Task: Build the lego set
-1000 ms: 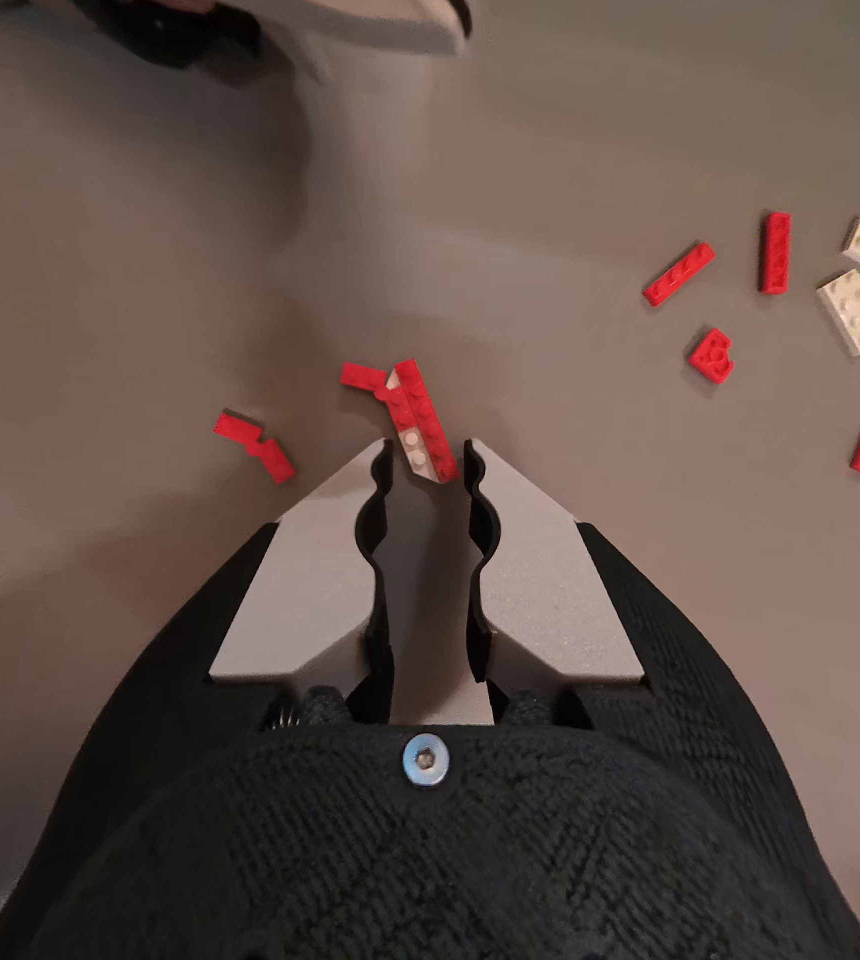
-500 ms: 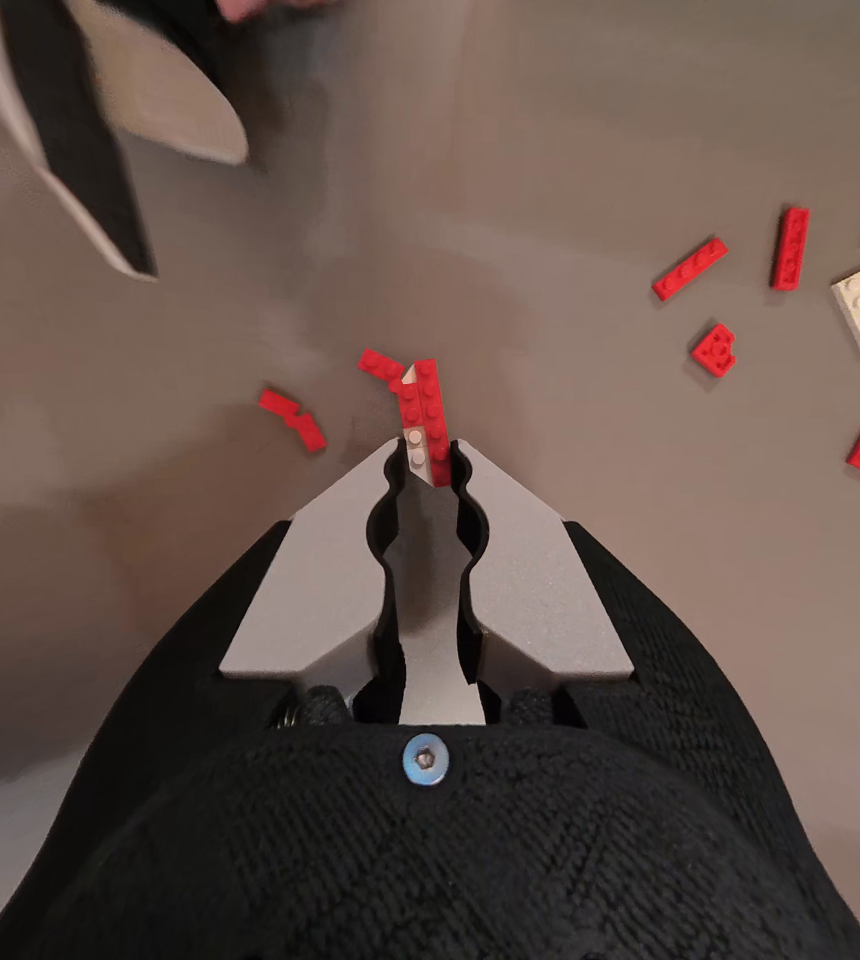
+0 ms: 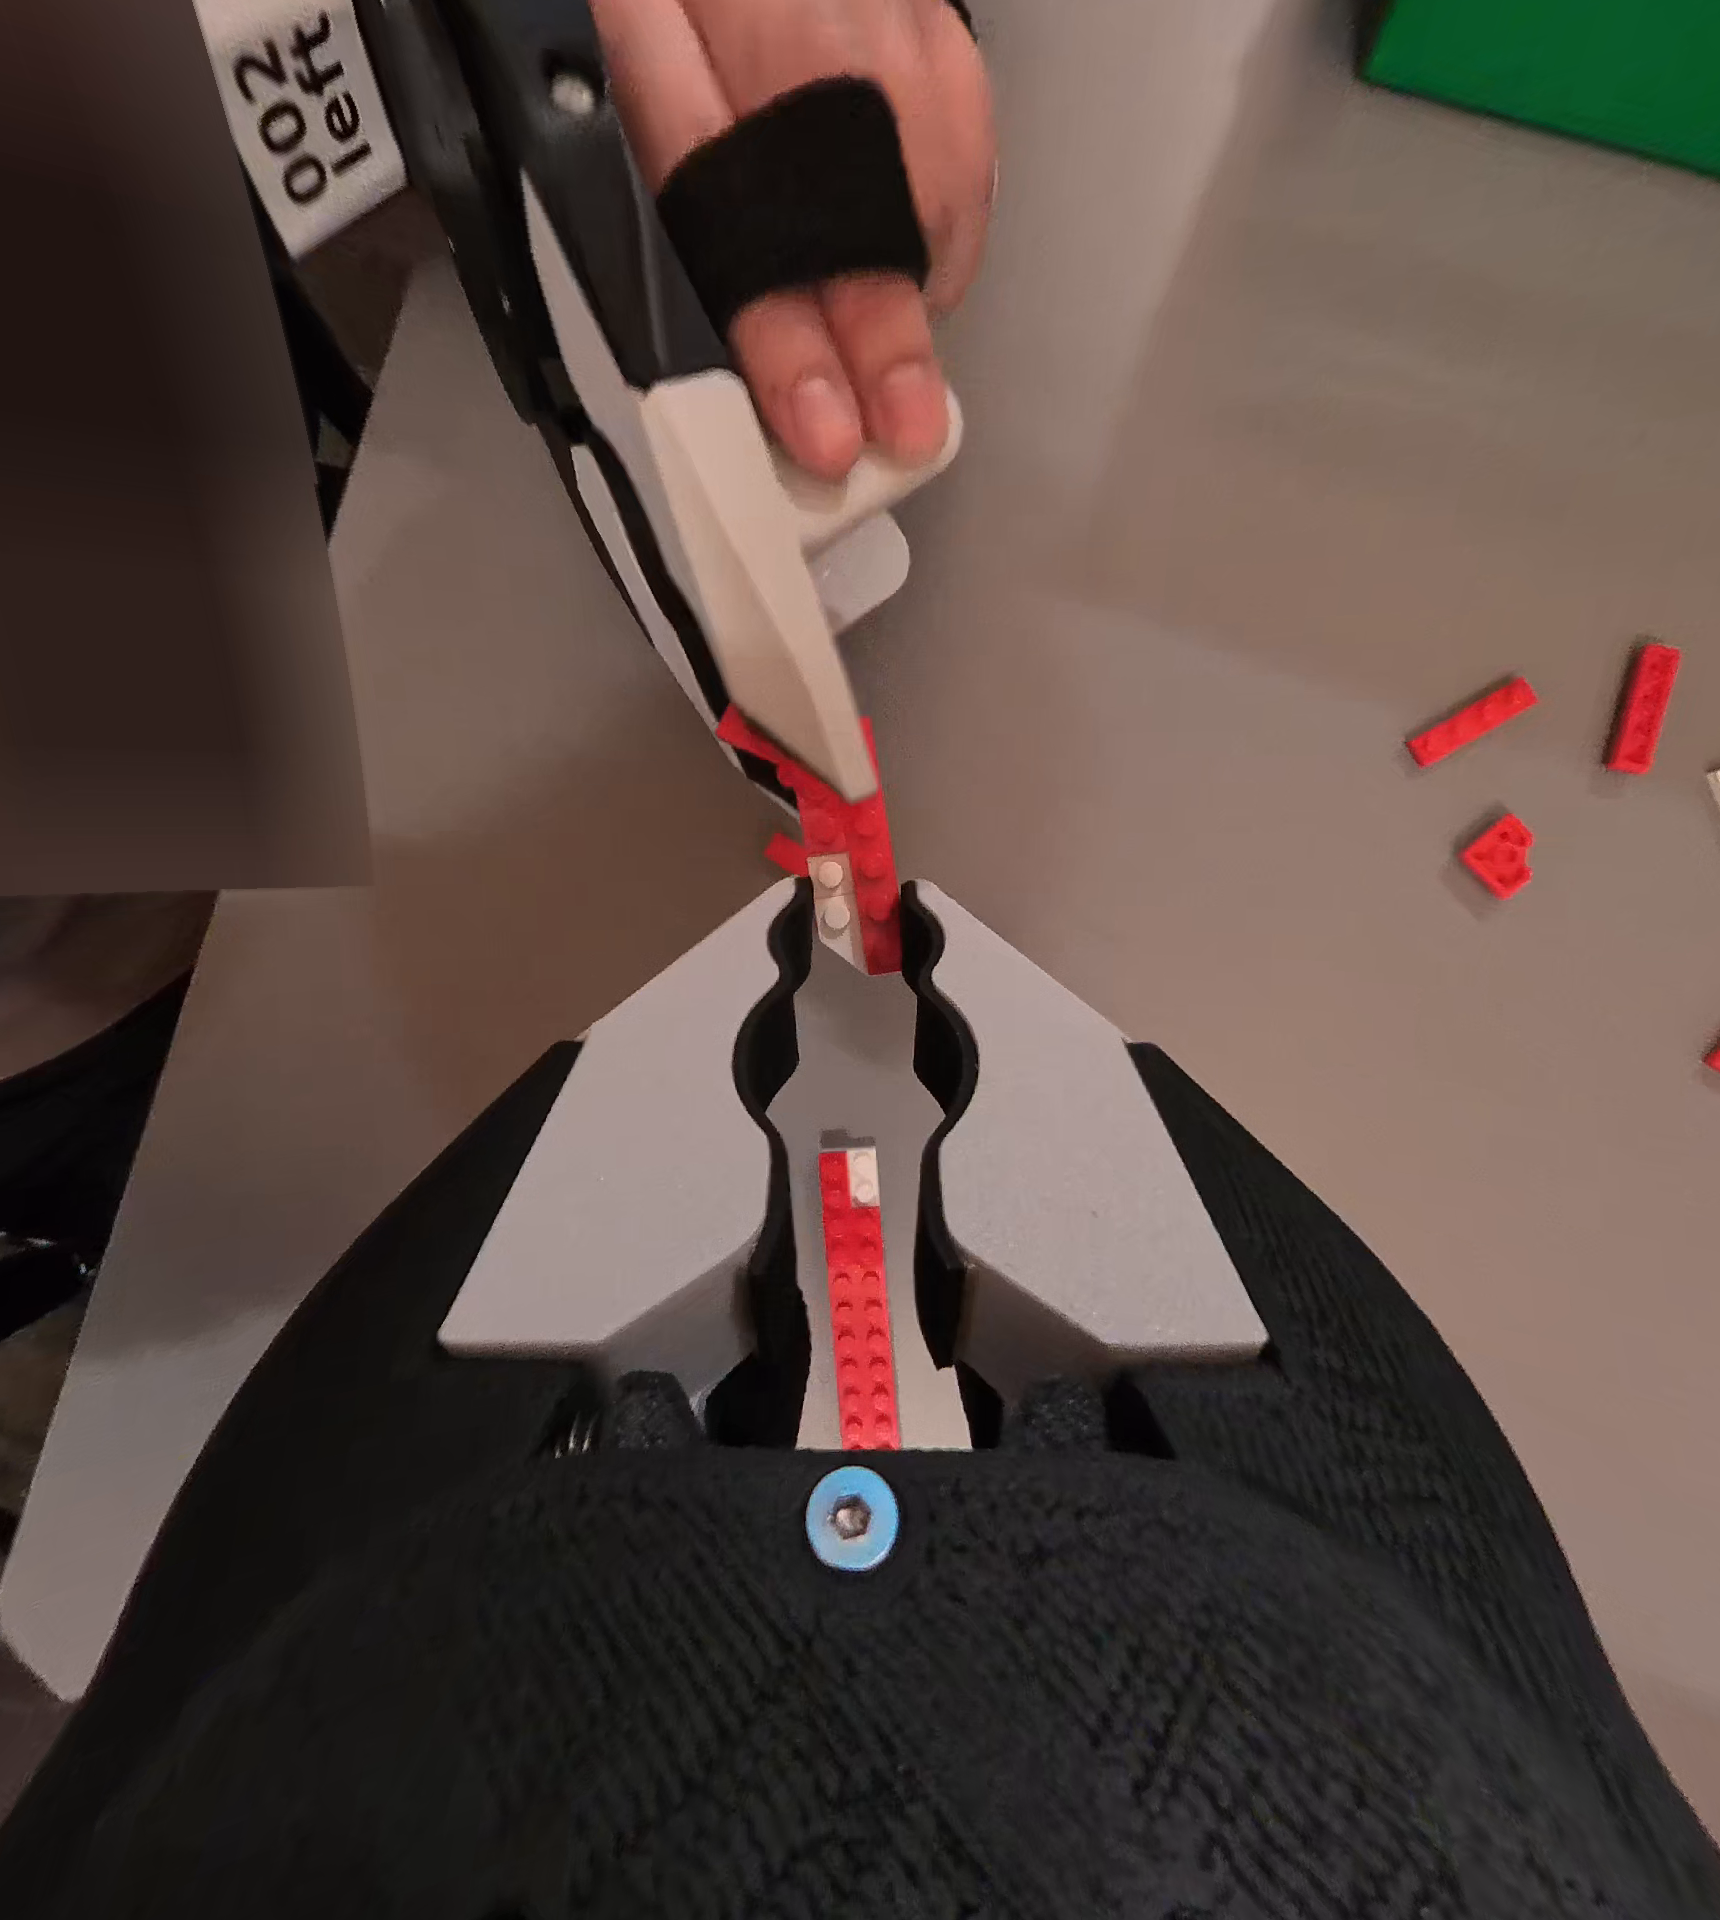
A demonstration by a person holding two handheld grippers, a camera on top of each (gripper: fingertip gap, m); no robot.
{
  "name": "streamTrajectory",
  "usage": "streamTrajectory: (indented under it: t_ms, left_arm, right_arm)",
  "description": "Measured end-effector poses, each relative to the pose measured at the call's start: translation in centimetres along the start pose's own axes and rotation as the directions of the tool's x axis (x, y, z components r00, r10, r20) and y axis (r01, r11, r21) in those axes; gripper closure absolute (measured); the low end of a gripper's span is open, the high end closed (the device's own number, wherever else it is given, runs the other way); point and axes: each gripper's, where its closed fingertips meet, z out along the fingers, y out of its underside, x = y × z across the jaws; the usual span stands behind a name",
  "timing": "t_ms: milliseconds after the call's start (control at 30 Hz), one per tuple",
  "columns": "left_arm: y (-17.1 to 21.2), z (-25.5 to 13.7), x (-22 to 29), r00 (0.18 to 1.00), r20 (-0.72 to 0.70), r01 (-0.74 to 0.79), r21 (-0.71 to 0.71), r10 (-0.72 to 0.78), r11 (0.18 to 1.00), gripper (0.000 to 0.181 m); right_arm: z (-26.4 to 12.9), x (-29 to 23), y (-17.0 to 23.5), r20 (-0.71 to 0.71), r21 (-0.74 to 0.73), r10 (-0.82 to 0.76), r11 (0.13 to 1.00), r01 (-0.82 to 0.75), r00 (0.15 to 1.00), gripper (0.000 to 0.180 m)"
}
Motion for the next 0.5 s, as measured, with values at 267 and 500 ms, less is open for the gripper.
streamTrajectory:
  t_ms: [267,500]
  left_arm:
    - [1.6,0.5,0.3,0.993,-0.016,-0.12,-0.122,0.119,0.985,0.175]
    - [4.0,-0.1,-0.2,0.999,-0.026,-0.046,-0.183,0.042,0.982,0.175]
  right_arm:
    - [-0.4,1.9,0.5,-0.133,-0.013,0.024,1.0,-0.026,0.991,0.156]
    - [-0.2,0.4,1.9,-0.185,0.126,0.09,0.99,-0.067,0.979,0.152]
